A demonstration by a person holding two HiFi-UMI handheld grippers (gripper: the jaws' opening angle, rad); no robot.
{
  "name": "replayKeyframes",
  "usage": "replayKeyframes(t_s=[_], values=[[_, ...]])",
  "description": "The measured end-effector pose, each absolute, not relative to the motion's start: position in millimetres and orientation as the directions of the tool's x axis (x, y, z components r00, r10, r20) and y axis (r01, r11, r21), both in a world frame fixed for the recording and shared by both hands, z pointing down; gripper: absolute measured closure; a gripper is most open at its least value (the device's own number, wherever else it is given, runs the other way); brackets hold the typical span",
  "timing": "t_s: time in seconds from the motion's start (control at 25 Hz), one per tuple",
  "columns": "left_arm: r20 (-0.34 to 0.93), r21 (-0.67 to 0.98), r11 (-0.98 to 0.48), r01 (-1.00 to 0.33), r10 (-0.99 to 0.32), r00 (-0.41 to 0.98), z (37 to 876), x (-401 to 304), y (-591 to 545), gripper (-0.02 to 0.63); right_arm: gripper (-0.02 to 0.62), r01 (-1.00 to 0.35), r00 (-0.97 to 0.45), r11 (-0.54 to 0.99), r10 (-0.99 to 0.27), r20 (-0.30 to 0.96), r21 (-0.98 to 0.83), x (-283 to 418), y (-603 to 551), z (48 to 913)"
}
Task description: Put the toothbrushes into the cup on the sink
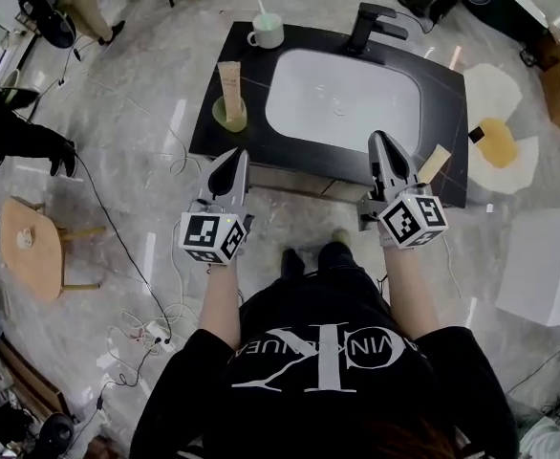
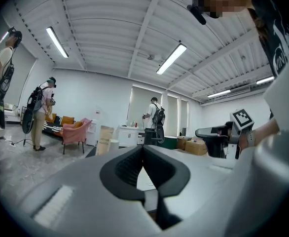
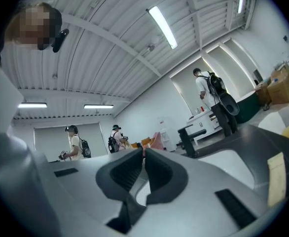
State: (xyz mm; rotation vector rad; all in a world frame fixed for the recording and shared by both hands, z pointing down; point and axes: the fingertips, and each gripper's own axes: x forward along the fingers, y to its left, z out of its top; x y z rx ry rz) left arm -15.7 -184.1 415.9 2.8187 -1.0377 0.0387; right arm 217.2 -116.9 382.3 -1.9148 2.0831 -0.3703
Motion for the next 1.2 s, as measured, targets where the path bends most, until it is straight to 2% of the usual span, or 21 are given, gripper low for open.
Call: replayKeyframes(t_s=[0.6,0.92,1.2], values=[[0.113,0.161,-0.852,-0.498,-0.485,0.867,432.1,148.0,-165.3,0.594,0.569,-0.910,0.141,-0.183,-0.981,0.135,-0.373,374.7,-47.7,433.7],[0.123,0.159,-0.880,-0.447,-0.431,0.894,437.5,217.5,-155.4,0.594,0.568,-0.903,0.181,-0.271,-0.944,0.276,-0.333,430.6,-28.5,475.0],[0.157,0.166,-0.878,-0.449,-0.426,0.891,451.2,251.8,-144.9,0.594,0.568,-0.878,0.154,-0.320,-0.894,0.421,-0.357,466.8,-23.3,522.4]])
